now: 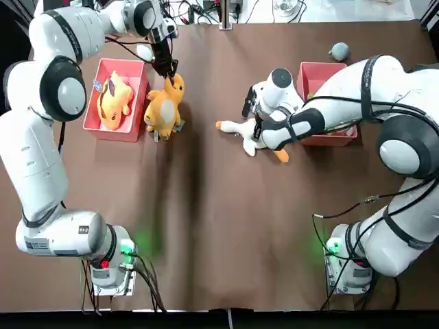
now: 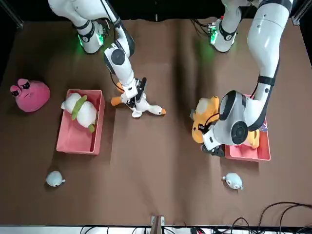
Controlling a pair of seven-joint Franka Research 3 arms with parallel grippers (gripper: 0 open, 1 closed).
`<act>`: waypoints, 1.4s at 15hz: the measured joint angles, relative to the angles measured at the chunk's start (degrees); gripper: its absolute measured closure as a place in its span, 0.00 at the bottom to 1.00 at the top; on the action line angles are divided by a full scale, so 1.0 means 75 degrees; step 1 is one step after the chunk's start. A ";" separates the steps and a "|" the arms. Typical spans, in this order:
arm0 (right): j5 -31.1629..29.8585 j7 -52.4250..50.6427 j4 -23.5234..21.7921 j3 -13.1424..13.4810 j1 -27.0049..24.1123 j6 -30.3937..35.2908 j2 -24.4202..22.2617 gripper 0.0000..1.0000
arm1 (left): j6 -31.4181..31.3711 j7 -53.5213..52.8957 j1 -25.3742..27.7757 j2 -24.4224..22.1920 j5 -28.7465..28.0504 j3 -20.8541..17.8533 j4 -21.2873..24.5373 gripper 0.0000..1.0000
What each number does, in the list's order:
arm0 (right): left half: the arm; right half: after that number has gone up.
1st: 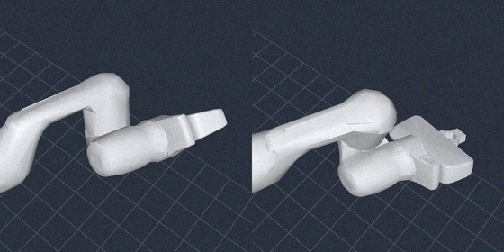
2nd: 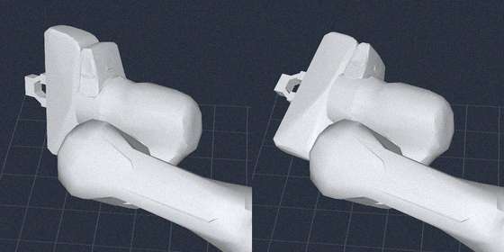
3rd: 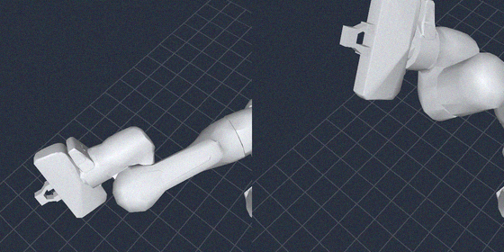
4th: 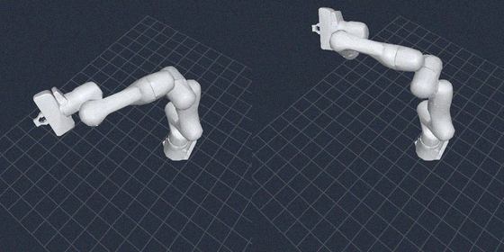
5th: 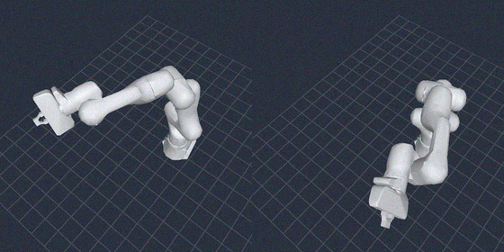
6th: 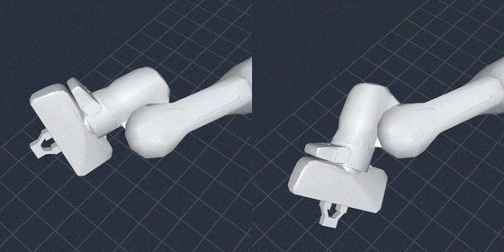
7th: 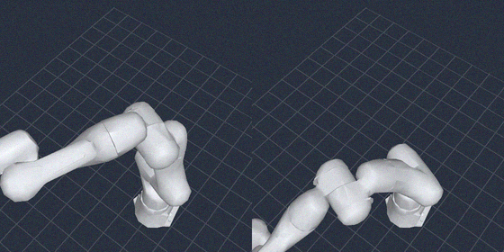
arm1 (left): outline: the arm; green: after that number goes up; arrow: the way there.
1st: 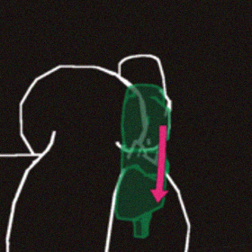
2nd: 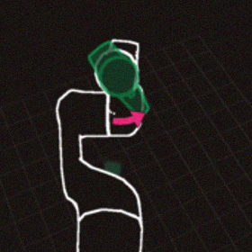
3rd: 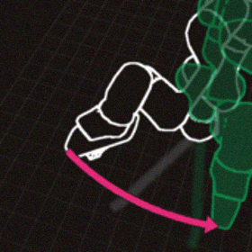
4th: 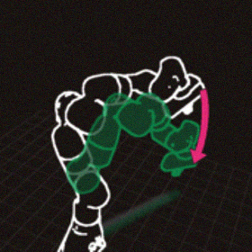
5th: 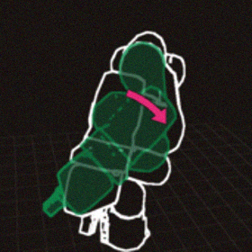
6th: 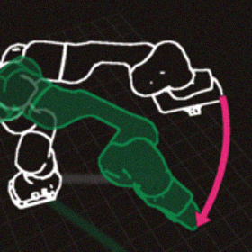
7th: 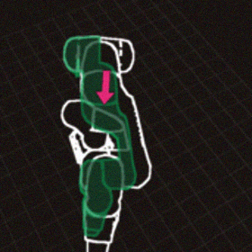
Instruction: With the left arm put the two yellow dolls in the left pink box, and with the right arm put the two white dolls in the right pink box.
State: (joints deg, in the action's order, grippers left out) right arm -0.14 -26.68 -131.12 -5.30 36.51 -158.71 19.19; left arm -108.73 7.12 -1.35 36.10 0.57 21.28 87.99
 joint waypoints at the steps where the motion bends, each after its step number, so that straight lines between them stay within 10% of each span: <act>1: -0.0052 0.0000 0.0000 0.0024 0.0000 -0.0016 0.0000 0.48 | 0.0064 0.0003 -0.0019 -0.0057 0.0000 0.0009 -0.0029 0.80; 5: -0.0093 0.0071 0.0043 0.0102 -0.0032 0.0230 -0.0170 0.59 | 0.0574 0.0298 -0.0084 -0.0399 -0.0014 0.0009 -0.0341 0.82; 12: -0.0193 0.0024 0.0817 0.0281 -0.1621 0.3445 -0.2199 0.85 | 0.1592 0.0396 -0.0023 -0.1382 -0.1825 -0.0426 -0.0484 0.91; 21: -0.0314 -0.0087 0.0643 0.0332 -0.4404 0.3120 -0.2230 0.85 | 0.1817 0.0410 0.0080 -0.1673 -0.2355 -0.1174 -0.0453 0.91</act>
State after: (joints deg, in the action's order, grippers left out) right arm -2.49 -27.33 -126.29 -2.81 3.48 -135.31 2.47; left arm -95.11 10.20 -0.75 23.55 -17.09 12.47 84.60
